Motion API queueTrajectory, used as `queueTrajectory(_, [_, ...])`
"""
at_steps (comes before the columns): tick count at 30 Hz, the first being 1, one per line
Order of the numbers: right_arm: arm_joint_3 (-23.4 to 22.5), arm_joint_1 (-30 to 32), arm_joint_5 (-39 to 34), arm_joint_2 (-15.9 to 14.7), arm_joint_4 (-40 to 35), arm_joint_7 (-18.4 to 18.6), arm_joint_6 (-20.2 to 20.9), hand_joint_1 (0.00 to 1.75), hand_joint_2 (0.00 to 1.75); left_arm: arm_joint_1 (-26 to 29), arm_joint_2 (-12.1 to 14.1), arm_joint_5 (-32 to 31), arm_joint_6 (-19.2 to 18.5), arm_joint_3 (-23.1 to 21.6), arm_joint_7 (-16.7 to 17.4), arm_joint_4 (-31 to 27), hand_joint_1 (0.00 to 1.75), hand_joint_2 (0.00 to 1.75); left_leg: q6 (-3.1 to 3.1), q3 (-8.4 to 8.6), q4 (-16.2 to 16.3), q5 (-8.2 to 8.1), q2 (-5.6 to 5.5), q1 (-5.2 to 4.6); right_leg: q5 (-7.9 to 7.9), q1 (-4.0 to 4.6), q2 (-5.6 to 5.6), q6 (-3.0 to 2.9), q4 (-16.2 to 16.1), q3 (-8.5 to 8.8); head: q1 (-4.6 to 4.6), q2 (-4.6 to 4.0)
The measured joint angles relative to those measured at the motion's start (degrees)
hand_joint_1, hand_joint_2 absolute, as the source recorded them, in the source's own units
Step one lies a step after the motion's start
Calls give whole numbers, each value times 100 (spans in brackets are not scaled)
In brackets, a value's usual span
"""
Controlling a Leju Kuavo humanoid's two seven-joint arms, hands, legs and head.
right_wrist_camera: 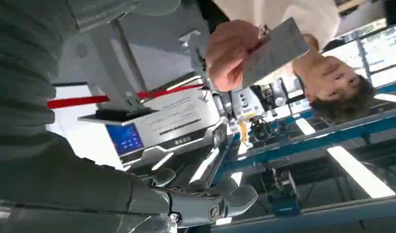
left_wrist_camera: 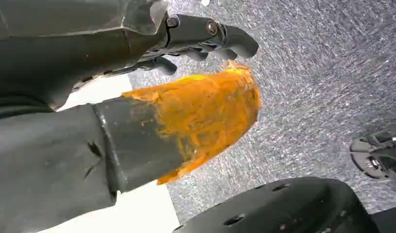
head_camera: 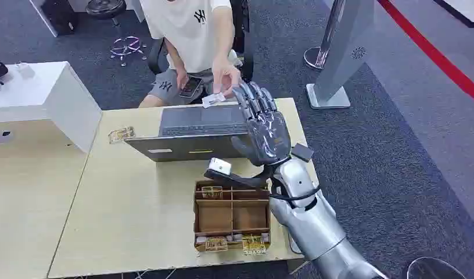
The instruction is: Pass the card to the sensor for recognition and then transmit it.
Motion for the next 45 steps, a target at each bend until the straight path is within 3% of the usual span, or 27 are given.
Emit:
queueTrajectory(11, [-696,-299,602,230,481,20,-2,0,175,-37,-2,-144,-55,-125,59,0,0,0,0,-2,0,0,0,0,0,0,0,0,0,-2,0,0])
queueTrajectory(12, [-730,-315,628,241,514,20,-2,31,175,-37,-2,-151,-57,-133,59,0,0,0,0,-2,0,0,0,0,0,0,0,0,0,-2,0,0])
queueTrajectory(13, [-763,-326,654,245,543,20,-2,112,175,-38,0,-155,-59,-138,61,0,0,0,0,-2,0,0,0,0,0,0,0,0,0,-2,2,0])
queueTrajectory(14, [-785,-334,656,256,575,20,-2,112,175,-38,-2,-155,-59,-149,61,0,0,0,0,-2,0,0,0,0,0,0,0,0,0,-2,0,0])
queueTrajectory(15, [-803,-339,661,260,595,20,-2,152,175,-38,0,-155,-59,-157,61,0,0,0,0,-2,0,0,0,0,0,0,0,0,0,-2,0,0])
queueTrajectory(16, [-818,-343,663,271,617,20,-2,171,175,-39,0,-155,-59,-162,61,0,0,0,0,-2,0,0,0,0,0,0,0,0,0,-2,0,0])
queueTrajectory(35, [-916,-208,634,348,689,-81,-4,175,175,-39,0,-160,-53,-171,114,0,0,0,0,-3,0,0,0,0,0,0,0,0,0,-5,0,0])
queueTrajectory(42, [-969,140,-263,525,444,-579,-9,175,175,-27,0,-138,4,-171,114,0,0,0,0,-6,-1,0,0,1,-1,0,1,-1,0,-9,0,0])
queueTrajectory(45, [-870,380,-1490,582,183,-759,121,175,175,-13,0,-44,13,-171,105,0,0,0,0,-9,-1,0,0,1,-1,0,-1,0,0,-9,2,0])
